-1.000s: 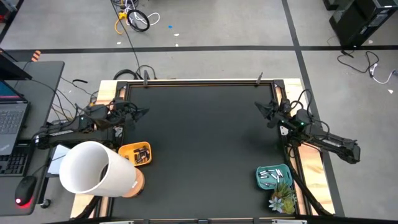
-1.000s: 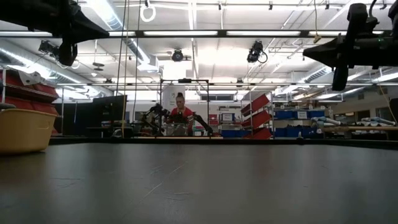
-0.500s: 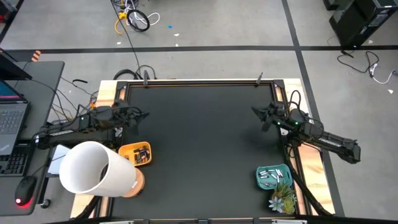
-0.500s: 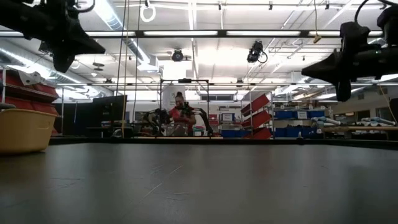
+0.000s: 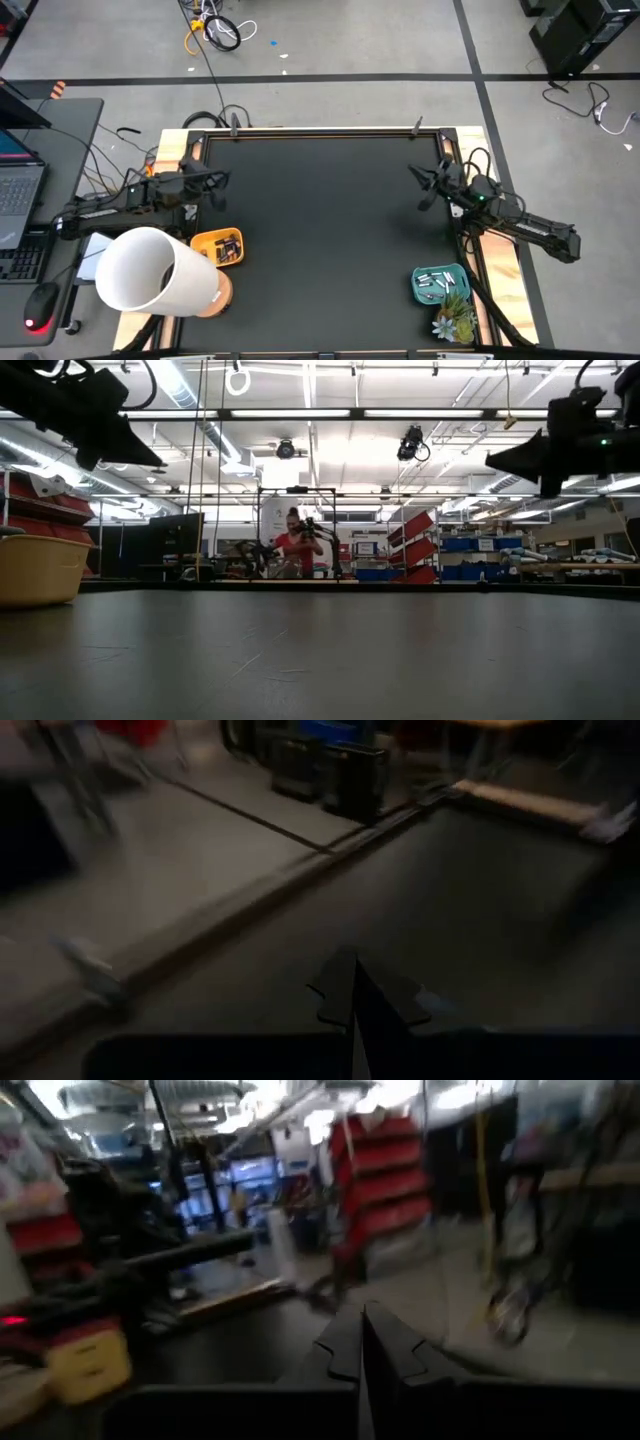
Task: Sort batteries
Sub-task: Return to Home Position
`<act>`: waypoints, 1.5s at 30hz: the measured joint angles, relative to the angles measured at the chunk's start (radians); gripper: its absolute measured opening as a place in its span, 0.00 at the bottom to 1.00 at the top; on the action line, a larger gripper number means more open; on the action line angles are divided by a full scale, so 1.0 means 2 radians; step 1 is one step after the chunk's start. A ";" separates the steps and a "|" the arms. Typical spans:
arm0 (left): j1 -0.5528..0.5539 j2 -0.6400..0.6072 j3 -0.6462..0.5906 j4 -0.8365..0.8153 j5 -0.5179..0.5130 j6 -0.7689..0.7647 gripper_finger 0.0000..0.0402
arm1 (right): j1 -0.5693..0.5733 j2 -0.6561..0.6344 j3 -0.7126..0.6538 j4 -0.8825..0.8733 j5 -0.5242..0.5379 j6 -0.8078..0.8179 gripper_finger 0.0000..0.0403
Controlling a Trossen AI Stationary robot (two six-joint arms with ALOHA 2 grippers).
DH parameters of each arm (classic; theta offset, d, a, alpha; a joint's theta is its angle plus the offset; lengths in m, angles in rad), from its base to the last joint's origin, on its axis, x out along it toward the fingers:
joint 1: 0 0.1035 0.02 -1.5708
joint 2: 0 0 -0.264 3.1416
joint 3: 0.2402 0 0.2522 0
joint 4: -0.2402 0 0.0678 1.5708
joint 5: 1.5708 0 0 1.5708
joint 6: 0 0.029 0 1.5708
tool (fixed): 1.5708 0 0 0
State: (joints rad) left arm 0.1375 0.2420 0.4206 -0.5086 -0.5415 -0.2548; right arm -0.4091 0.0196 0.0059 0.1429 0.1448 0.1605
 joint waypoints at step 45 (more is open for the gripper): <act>0.000 0.000 -0.062 0.005 -0.011 0.098 0.05 | 0.001 0.000 0.000 -0.031 0.010 -0.226 0.01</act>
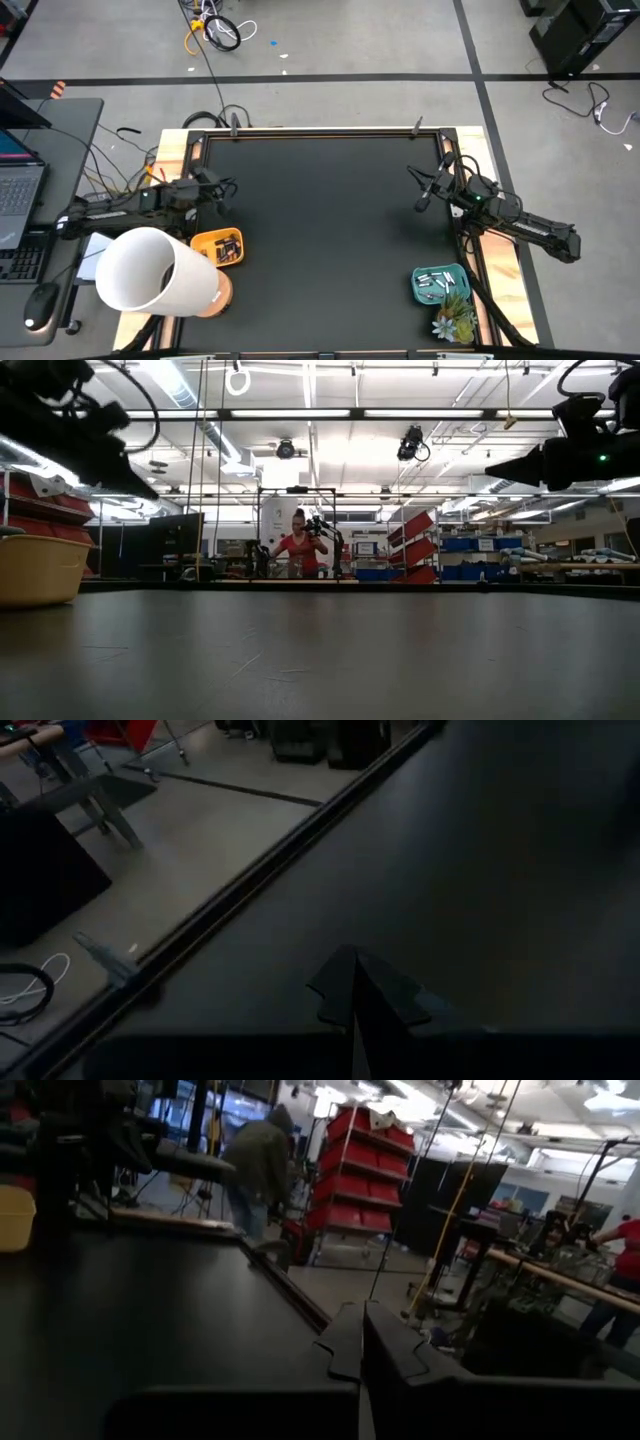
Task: Sort batteries
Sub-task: Return to Home Position
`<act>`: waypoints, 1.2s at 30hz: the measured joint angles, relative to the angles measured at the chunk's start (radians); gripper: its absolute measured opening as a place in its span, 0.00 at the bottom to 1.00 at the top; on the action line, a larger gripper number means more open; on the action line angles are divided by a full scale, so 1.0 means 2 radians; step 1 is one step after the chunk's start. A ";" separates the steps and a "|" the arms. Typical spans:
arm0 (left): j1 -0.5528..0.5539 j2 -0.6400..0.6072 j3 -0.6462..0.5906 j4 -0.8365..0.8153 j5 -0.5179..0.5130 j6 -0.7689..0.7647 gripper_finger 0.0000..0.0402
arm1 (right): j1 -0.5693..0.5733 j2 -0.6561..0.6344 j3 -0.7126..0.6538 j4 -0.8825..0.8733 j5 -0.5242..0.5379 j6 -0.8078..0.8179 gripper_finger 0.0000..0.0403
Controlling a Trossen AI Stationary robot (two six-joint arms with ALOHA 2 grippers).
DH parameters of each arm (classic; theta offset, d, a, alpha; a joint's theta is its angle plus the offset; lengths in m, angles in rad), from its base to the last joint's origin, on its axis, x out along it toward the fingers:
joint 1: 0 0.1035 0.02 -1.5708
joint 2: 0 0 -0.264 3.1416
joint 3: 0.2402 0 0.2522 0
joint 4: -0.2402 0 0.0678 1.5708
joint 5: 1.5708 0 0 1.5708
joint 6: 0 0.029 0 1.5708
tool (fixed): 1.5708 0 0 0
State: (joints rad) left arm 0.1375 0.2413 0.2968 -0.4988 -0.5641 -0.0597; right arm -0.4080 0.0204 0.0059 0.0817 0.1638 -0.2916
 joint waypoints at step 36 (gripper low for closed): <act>0.000 0.112 -0.109 0.163 0.009 0.002 0.05 | 0.000 0.040 0.000 -0.019 -0.001 0.000 0.01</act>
